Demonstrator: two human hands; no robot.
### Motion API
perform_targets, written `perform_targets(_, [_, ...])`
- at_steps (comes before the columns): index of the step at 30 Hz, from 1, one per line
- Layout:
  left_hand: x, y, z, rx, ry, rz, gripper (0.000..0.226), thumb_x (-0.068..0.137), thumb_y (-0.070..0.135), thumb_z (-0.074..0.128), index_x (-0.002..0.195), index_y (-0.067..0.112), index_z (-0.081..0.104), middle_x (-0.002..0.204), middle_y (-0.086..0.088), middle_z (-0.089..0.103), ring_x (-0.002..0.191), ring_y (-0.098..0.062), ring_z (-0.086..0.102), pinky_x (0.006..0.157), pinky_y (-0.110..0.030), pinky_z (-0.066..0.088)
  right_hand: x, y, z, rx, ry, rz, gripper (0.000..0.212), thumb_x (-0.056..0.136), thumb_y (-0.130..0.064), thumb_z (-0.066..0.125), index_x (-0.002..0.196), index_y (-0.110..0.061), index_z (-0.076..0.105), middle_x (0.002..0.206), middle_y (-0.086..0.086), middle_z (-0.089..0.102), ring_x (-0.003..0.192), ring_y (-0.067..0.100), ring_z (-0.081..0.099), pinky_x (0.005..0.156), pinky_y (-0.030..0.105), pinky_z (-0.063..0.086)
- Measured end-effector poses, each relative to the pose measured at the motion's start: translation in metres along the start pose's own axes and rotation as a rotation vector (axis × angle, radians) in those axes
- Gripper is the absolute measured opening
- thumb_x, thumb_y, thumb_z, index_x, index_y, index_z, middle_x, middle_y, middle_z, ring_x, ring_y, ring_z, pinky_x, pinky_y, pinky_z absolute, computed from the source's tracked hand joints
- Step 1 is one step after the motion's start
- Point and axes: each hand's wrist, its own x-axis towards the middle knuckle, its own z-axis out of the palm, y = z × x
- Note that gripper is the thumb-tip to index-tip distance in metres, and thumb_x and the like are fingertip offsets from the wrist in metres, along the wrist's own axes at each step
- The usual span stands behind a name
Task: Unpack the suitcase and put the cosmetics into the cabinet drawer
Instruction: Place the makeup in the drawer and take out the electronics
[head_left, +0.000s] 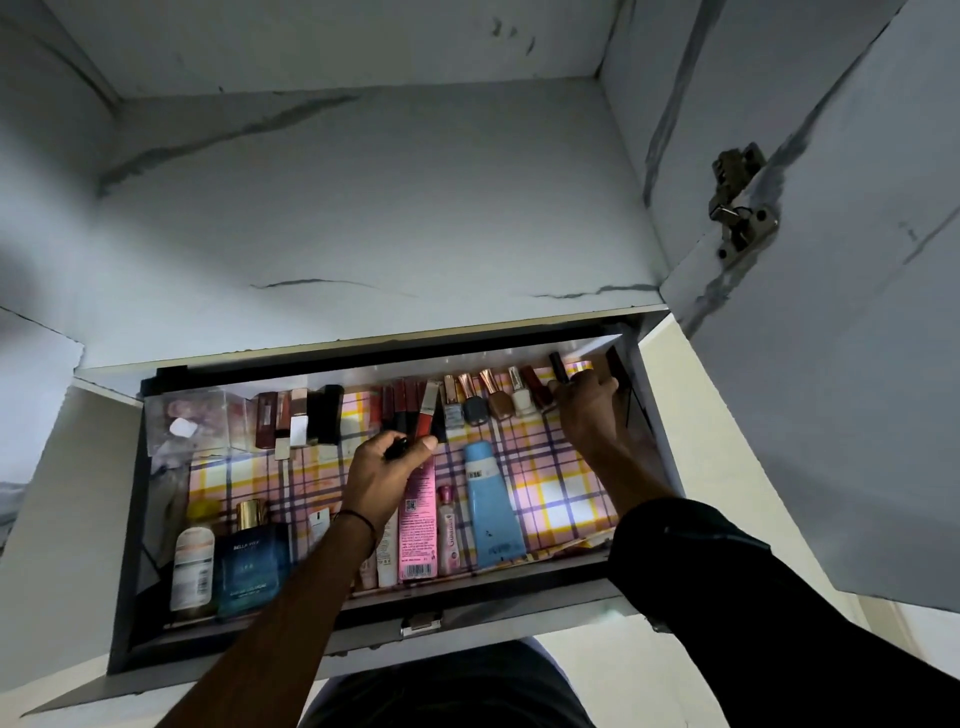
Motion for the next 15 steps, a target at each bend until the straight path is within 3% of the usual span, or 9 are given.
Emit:
perform_targets(3, [0.005,-0.005,-0.002,0.004,0.023,-0.009,0.033,0.086,0.037,0.072,0.102,0.009,0.065,0.107,-0.004,0.068,0.102,-0.019,0.062,0.085,-0.027,0.045,-0.006,0.004,0.001,-0.029,-0.007,-0.088,0.029,0.106,-0.014,0.044,0.128,0.004,0.05,0.131,0.023,0.046,0.106,0.031,0.053,0.097,0.039,0.044])
perform_targets(5, [0.006,-0.006,-0.004,0.005,0.037,-0.009,0.038,0.085,0.038,0.072,0.106,0.007,0.065,0.11,-0.004,0.068,0.105,-0.021,0.062,0.086,-0.03,0.045,-0.005,0.011,0.004,-0.026,0.045,-0.121,0.024,0.105,-0.013,0.044,0.122,0.001,0.055,0.126,0.019,0.051,0.097,0.024,0.055,0.086,0.035,0.047])
perform_targets(7, [0.007,-0.006,-0.003,-0.008,0.039,-0.013,0.035,0.085,0.038,0.072,0.106,0.01,0.065,0.109,-0.001,0.068,0.104,-0.018,0.062,0.083,-0.028,0.044,-0.003,0.017,0.008,0.064,0.085,-0.106,0.02,0.103,-0.015,0.048,0.115,-0.004,0.059,0.121,0.017,0.057,0.091,0.024,0.061,0.079,0.036,0.053])
perform_targets(11, [0.005,-0.001,-0.001,-0.012,0.034,0.002,0.016,0.087,0.032,0.07,0.092,0.019,0.064,0.098,0.003,0.068,0.095,-0.012,0.061,0.075,-0.023,0.042,0.004,0.024,0.012,0.136,0.108,-0.07,0.017,0.1,-0.015,0.053,0.114,-0.009,0.061,0.116,0.015,0.061,0.093,0.025,0.064,0.085,0.045,0.058])
perform_targets(15, [0.008,-0.005,-0.004,-0.004,0.048,0.006,0.026,0.083,0.04,0.074,0.093,0.017,0.066,0.102,-0.002,0.071,0.1,-0.018,0.064,0.09,-0.036,0.046,0.001,0.021,0.007,0.133,0.098,-0.052,0.023,0.102,-0.022,0.053,0.118,-0.008,0.059,0.122,0.016,0.06,0.098,0.024,0.062,0.078,0.029,0.048])
